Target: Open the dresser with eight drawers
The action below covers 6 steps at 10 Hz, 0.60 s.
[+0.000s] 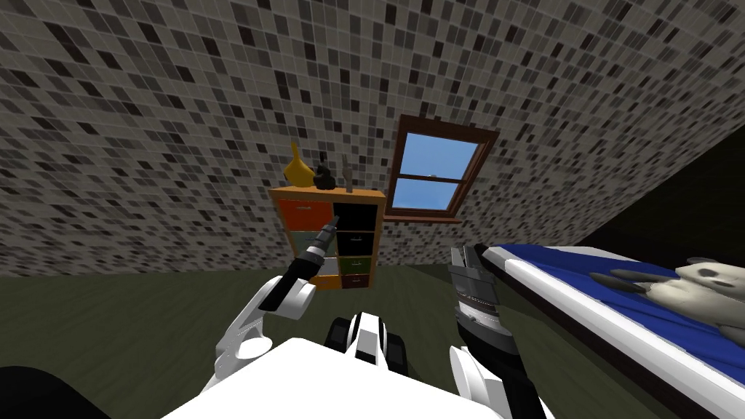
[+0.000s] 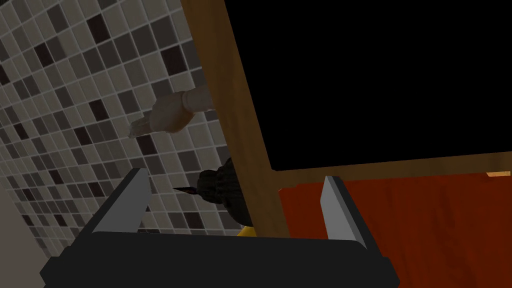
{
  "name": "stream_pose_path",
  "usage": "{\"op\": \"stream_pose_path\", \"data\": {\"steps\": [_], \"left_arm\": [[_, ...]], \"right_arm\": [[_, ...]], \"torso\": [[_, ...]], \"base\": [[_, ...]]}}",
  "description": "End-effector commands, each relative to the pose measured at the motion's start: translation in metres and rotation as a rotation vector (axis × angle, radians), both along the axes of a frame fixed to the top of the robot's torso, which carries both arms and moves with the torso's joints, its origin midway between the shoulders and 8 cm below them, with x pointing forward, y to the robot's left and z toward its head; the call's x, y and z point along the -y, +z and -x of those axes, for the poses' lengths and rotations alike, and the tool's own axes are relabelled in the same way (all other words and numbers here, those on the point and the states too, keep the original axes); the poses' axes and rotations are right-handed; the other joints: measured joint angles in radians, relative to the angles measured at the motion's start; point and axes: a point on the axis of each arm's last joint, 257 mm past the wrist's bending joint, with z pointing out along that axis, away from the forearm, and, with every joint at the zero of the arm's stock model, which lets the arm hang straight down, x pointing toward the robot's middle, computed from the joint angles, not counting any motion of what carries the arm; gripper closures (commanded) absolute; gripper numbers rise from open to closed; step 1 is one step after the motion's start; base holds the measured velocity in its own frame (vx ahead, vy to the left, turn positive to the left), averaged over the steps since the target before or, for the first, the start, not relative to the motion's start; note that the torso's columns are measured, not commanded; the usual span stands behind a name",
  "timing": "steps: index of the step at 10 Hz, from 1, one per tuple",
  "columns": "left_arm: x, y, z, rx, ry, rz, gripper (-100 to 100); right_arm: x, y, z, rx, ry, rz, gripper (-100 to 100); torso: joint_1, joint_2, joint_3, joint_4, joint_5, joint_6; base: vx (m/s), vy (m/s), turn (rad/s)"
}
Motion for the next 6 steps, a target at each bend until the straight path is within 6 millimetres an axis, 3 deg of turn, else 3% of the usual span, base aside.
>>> {"op": "stream_pose_path", "data": {"steps": [1,6], "left_arm": [[-0.0015,-0.0013,-0.0043,-0.029,0.014,0.01,-100],[-0.0044,-0.0035,-0.0106,-0.073,0.046,0.067,-100]], "right_arm": [[0.0,0.0,0.0,0.0,0.0,0.0,0],[0.0,0.0,0.0,0.0,0.0,0.0,0]], "torso": [[0.0,0.0,0.0,0.0,0.0,0.0],[0.0,0.001,0.001,0.0,0.0,0.0]], "base": [[0.131,-0.043,-0.036],[0.123,-0.029,-0.028]]}}
